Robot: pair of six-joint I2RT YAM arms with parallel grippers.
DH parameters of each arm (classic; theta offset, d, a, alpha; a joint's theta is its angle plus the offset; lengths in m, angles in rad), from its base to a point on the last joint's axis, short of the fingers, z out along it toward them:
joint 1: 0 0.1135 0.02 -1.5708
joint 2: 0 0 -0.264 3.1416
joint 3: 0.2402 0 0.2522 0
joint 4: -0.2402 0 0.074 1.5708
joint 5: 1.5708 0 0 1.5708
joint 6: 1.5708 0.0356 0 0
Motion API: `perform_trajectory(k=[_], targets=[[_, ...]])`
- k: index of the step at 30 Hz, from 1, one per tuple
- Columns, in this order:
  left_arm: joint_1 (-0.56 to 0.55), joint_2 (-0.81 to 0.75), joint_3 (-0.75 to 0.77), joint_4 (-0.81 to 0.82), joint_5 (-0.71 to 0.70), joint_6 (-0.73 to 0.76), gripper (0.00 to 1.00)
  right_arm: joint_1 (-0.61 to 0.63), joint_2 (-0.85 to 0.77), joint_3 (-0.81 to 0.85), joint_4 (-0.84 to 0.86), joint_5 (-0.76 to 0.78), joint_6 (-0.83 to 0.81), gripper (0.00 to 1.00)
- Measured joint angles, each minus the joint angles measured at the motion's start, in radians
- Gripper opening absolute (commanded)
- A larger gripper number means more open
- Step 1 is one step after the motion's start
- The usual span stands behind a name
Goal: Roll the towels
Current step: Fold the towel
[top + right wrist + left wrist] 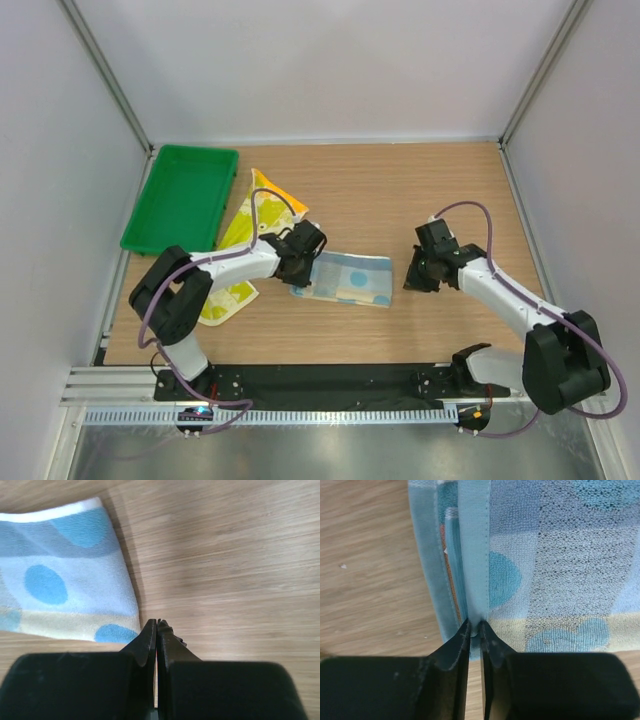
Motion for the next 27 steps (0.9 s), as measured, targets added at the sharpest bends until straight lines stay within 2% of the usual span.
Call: perform_trajectory(k=[1,5,6,10,16,19,27], targets=[[0.000,0.006,0.011,-0.013,-0.018,0.008,0.35,0.000,-0.020,0.014,-0.020,0.004,-0.006,0.01],[0.001,0.000,0.023,-0.068,-0.078,0.029,0.63,0.000,-0.082,0.074,-0.035,-0.040,-0.031,0.02],[0.001,-0.005,0.026,-0.084,-0.090,0.034,0.64,0.000,-0.085,0.087,-0.022,-0.067,-0.035,0.02],[0.000,-0.036,0.056,-0.143,-0.129,0.029,0.64,0.000,-0.012,0.127,0.068,-0.169,-0.040,0.01],[0.000,-0.089,0.069,-0.146,-0.121,0.021,0.61,-0.014,0.254,0.158,0.193,-0.248,-0.048,0.01],[0.000,-0.080,0.064,-0.134,-0.114,0.015,0.59,-0.047,0.338,0.154,0.217,-0.266,-0.056,0.01],[0.000,0.005,0.010,-0.066,-0.105,-0.020,0.56,-0.119,0.373,0.131,0.252,-0.332,-0.084,0.01]])
